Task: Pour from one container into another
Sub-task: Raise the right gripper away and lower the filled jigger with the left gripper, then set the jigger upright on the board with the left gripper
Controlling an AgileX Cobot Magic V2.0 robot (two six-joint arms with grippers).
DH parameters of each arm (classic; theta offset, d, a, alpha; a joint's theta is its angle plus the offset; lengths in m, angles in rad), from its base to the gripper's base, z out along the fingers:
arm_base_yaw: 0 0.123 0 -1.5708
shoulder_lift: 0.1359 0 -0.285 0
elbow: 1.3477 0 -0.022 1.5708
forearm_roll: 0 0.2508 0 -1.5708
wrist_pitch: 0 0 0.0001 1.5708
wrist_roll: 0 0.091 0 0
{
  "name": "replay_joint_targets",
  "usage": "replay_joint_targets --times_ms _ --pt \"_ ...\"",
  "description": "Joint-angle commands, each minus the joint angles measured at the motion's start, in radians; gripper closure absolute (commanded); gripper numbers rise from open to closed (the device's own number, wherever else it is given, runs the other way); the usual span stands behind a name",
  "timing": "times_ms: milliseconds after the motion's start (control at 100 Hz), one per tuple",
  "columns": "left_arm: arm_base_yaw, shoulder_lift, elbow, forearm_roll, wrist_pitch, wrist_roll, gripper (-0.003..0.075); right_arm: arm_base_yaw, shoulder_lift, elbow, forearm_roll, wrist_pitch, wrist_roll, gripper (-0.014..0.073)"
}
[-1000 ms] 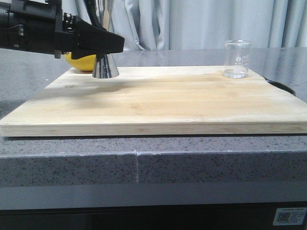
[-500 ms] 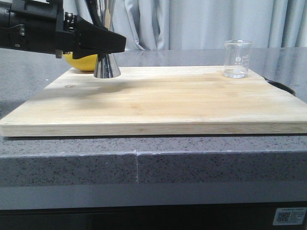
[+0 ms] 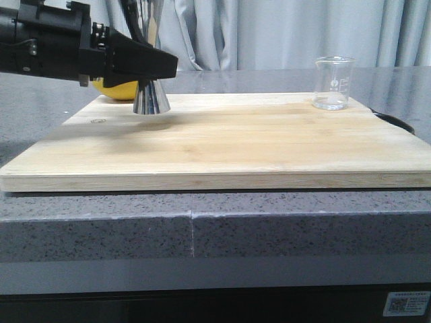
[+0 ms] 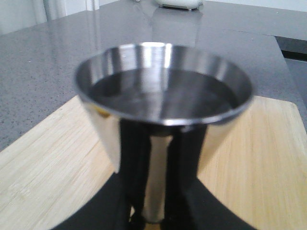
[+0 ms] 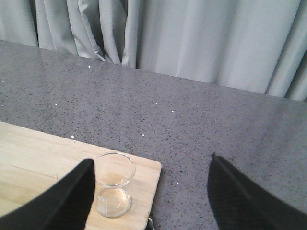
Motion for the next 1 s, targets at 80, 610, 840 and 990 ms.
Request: replay_joint_targets --times_ms 80,610,840,990 --pt "0.003 -0.038 -0.029 -0.089 0.081 0.004 0.0739 -0.003 -0.023 -0.025 0.002 -0.071 0.002 0.0145" --pt "0.003 -0.018 -0.029 -0.089 0.068 0.005 0.0739 -0.003 -0.023 -0.025 0.002 -0.071 0.002 0.0145" --pt "0.003 -0.018 -0.029 -0.089 0.061 0.005 0.0739 -0.003 -0.023 -0.025 0.002 -0.071 0.002 0.0145" --pt "0.003 -0.018 -0.029 -0.089 0.044 0.005 0.0739 -0.003 -0.023 -0.025 0.002 -0.071 0.002 0.0145"
